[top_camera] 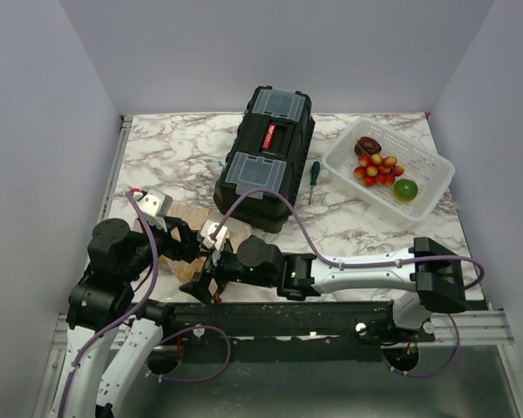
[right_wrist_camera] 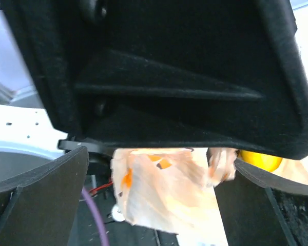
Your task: Take the fake fruits out of the plastic bag
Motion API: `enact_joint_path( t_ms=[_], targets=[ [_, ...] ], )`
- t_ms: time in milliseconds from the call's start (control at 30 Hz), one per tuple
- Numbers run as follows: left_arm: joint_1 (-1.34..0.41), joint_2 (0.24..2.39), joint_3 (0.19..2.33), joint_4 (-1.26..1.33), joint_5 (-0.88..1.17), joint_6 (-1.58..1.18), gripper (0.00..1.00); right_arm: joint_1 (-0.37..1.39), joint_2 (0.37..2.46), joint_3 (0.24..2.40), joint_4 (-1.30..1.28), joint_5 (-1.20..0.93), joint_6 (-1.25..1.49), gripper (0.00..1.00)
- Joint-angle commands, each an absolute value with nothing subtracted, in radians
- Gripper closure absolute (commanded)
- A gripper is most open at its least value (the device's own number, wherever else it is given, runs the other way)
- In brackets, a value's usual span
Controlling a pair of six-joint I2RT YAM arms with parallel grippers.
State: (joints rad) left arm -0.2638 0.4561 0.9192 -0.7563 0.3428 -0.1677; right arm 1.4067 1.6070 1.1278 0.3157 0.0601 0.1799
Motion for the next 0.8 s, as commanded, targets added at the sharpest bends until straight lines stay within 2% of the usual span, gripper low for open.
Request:
enact_joint_path(
  t_ms=[0, 67, 100, 133, 167, 200, 233, 267, 400, 467, 500, 533, 767],
  targets=[
    [-0.267, 0.4, 0.878, -0.664, 0.232, -0.199, 0.23, 1.416, 1.697, 1.083, 0.444, 0.251, 0.087, 0.0],
    [-0.267, 0.372, 0.87, -0.672, 0.138, -0.247, 0.24, 1.415, 1.716, 1.048, 0.521, 0.335, 0.082, 0.02],
    [-0.267, 0.358, 0.863, -0.671, 0.137, -0.256, 0.24, 1.415, 1.724, 1.04, 0.535, 0.352, 0.077, 0.06],
    [-0.267, 0.342, 0.858, -0.669, 0.147, -0.26, 0.25, 1.415, 1.729, 1.039, 0.533, 0.378, 0.08, 0.16],
    [-0.266, 0.328, 0.854, -0.669, 0.153, -0.269, 0.25, 1.415, 1.726, 1.033, 0.533, 0.4, 0.086, 0.28],
    [-0.267, 0.316, 0.849, -0.67, 0.157, -0.275, 0.25, 1.416, 1.714, 1.021, 0.533, 0.412, 0.095, 0.51],
    [-0.266, 0.309, 0.845, -0.673, 0.159, -0.279, 0.25, 1.416, 1.686, 1.002, 0.528, 0.406, 0.106, 0.7],
    [-0.267, 0.307, 0.842, -0.677, 0.157, -0.283, 0.25, 1.417, 1.653, 0.981, 0.518, 0.381, 0.117, 0.79],
    [-0.267, 0.319, 0.842, -0.677, 0.223, -0.282, 0.23, 1.417, 1.55, 0.922, 0.471, 0.298, 0.18, 0.86],
    [-0.266, 0.324, 0.847, -0.667, 0.277, -0.258, 0.15, 1.416, 1.522, 0.92, 0.434, 0.276, 0.198, 0.93],
    [-0.267, 0.326, 0.847, -0.66, 0.291, -0.248, 0.05, 1.417, 1.509, 0.92, 0.415, 0.277, 0.211, 0.98],
    [-0.267, 0.328, 0.847, -0.658, 0.284, -0.245, 0.01, 1.416, 1.496, 0.92, 0.404, 0.284, 0.223, 0.99],
    [-0.27, 0.375, 0.852, -0.746, 0.181, -0.214, 0.01, 1.417, 1.441, 0.943, 0.282, 0.322, 0.277, 0.99]
  ],
)
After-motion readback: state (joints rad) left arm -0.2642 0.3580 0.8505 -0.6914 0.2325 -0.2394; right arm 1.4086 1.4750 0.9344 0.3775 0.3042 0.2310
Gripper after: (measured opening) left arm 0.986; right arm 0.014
